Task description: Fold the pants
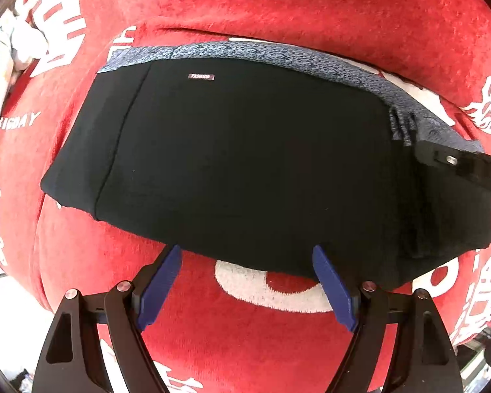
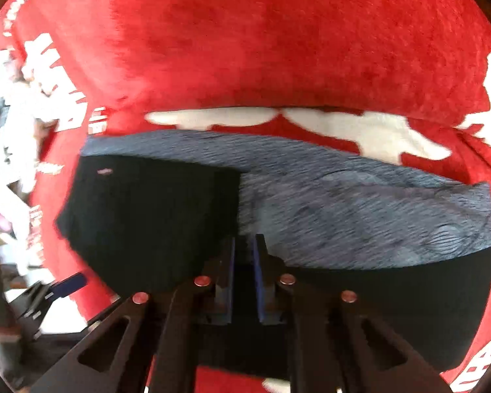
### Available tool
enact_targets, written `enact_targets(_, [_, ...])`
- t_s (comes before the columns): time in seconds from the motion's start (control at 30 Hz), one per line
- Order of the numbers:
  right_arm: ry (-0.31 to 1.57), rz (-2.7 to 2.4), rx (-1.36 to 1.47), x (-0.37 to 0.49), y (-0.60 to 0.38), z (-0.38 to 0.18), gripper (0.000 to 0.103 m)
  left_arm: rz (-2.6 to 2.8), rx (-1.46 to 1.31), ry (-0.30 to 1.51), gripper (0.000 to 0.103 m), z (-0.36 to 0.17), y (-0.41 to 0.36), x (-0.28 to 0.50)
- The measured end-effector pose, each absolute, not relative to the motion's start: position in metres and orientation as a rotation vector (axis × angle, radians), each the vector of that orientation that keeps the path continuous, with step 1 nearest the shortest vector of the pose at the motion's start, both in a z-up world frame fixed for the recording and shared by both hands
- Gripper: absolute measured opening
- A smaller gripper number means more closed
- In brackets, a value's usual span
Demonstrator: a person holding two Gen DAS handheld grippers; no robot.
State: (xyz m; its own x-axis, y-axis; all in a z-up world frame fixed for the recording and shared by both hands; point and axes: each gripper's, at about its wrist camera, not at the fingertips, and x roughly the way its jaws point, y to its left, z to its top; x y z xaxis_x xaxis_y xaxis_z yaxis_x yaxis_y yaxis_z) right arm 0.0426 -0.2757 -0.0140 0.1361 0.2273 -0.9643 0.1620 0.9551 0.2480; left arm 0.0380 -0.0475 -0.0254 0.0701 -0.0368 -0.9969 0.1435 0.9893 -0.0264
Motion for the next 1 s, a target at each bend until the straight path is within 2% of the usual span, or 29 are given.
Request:
enact_targets(0.2, [1.412, -0.015, 0.249, 0.012, -0.288, 0.021, 0.017, -0.125, 0.076, 1.493, 0.083, -0.022, -0.044, 0.039])
enact_targets(0.33, [1.454, -0.071, 0.337, -0.010, -0.301, 0.010, 0.020, -0.127, 0.083, 1.494, 0.083, -0.025, -0.047, 0.039])
enact_targets(0.43, [1.512, -0.051, 0.395, -0.016, -0.286, -0.022, 0.023, -0.128, 0.081, 1.493, 0.083, -0.022, -0.051, 0.034])
enact_targets(0.5, [1.483, -0.052, 0.385, -0.018, -0.280, -0.018, 0.029, -0.126, 0.083, 1.492, 0.083, -0.021, -0.051, 0.033])
enact_targets(0.9, [1.510, -0.008, 0.322, -0.024, -0.270, -0.008, 0.029, -0.125, 0.082, 1.472, 0.086, -0.018, -0.050, 0.033])
enact_targets(1.0, [1.512, -0.011, 0.310, -0.022, -0.265, -0.010, 0.032, -0.123, 0.084, 1.464, 0.086, -0.018, -0.048, 0.032])
